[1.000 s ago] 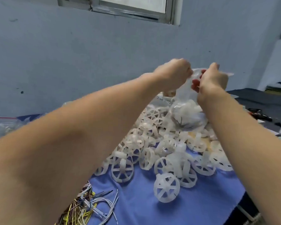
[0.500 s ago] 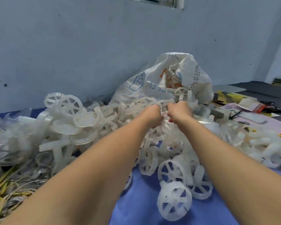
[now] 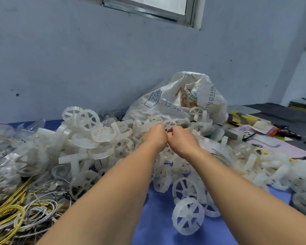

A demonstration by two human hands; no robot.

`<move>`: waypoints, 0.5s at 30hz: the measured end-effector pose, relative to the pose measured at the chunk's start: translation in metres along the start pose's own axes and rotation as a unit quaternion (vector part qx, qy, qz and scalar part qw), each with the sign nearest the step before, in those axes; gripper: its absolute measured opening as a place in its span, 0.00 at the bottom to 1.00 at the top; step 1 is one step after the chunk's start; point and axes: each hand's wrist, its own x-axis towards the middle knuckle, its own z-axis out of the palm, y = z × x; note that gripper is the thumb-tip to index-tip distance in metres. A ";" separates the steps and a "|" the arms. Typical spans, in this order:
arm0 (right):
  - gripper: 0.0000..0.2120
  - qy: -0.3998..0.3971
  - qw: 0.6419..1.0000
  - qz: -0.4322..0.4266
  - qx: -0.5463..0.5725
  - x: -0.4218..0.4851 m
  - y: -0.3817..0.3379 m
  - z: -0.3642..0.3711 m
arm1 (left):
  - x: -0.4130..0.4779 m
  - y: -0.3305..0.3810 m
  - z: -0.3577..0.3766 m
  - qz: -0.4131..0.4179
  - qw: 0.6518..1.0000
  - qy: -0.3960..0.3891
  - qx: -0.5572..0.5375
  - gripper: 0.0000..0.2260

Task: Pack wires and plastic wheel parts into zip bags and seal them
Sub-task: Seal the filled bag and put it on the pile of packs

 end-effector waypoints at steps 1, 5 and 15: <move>0.15 -0.004 1.000 -0.009 -0.008 -0.003 -0.001 0.001 | -0.004 0.000 -0.001 -0.004 1.000 -0.012 0.005 0.08; 0.13 0.033 0.999 -0.024 -0.007 -0.012 -0.010 -0.004 | -0.019 -0.005 -0.020 0.056 0.998 -0.031 0.005 0.06; 0.14 0.083 0.962 -0.148 0.214 -0.086 -0.201 0.016 | -0.132 -0.132 -0.179 0.078 0.993 0.073 0.048 0.08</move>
